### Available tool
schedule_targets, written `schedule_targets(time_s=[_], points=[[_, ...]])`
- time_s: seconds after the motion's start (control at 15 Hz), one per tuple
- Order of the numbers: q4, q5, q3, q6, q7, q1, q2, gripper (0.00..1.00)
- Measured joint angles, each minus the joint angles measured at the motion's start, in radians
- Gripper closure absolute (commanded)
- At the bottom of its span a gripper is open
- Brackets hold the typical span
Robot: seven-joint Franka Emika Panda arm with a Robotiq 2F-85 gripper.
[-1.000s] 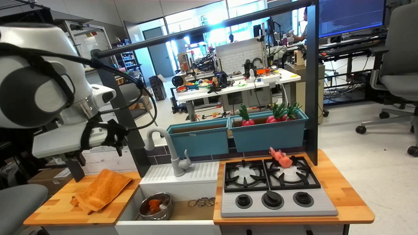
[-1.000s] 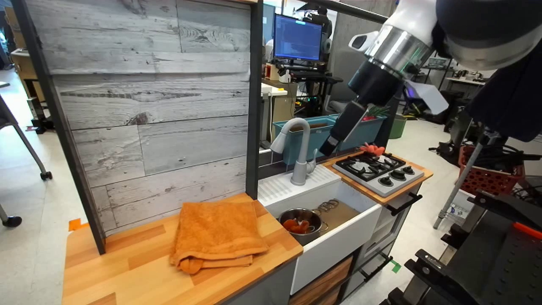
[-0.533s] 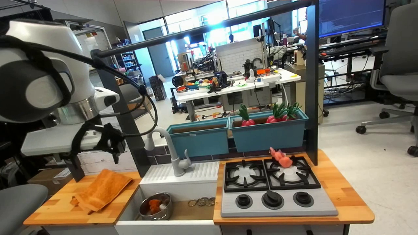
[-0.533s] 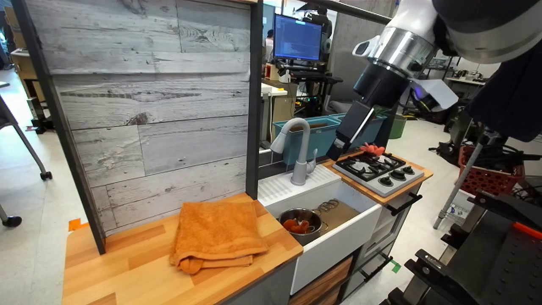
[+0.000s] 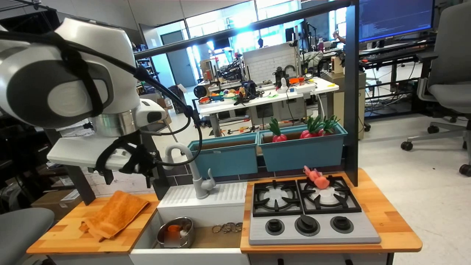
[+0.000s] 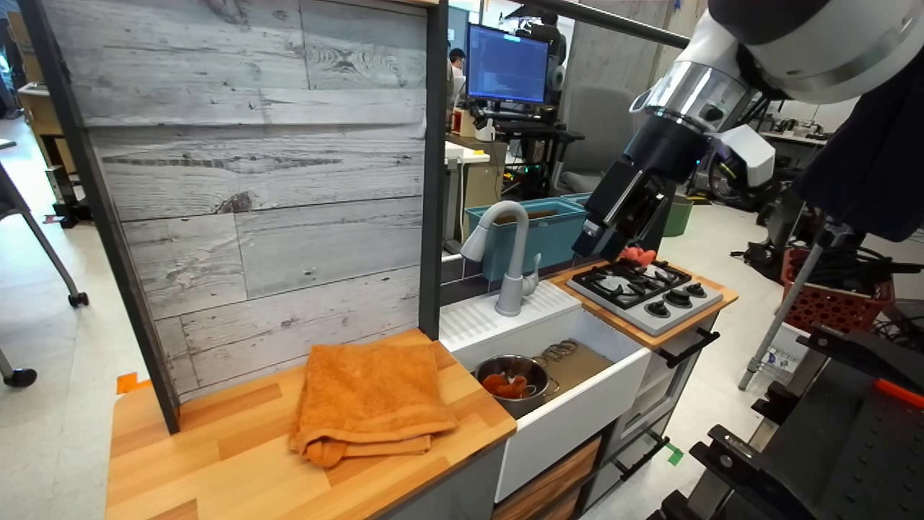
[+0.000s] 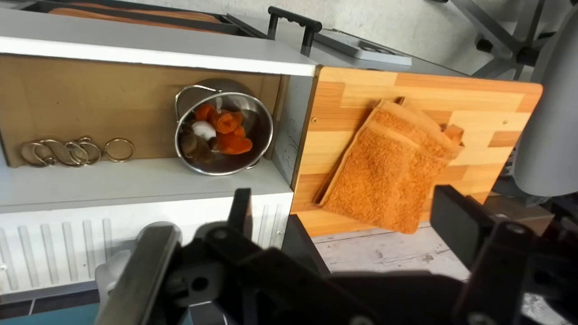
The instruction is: Wipe the left side of the counter with the orange towel, place the plush toys on the stove inside the silver pot in the sink
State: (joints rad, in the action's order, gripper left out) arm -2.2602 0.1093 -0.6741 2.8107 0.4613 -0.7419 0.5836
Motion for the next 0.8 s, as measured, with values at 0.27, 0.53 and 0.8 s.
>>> schedule_targets(time_s=[0.27,0.53,0.8], points=[[-0.001,0.001,0.009,0.0,0.0,0.031,-0.001,0.0],[0.005,-0.004,0.139,0.16,0.006,0.121,-0.004,0.0],[0.066,-0.003,0.273,0.251,0.002,0.08,-0.001,0.0]])
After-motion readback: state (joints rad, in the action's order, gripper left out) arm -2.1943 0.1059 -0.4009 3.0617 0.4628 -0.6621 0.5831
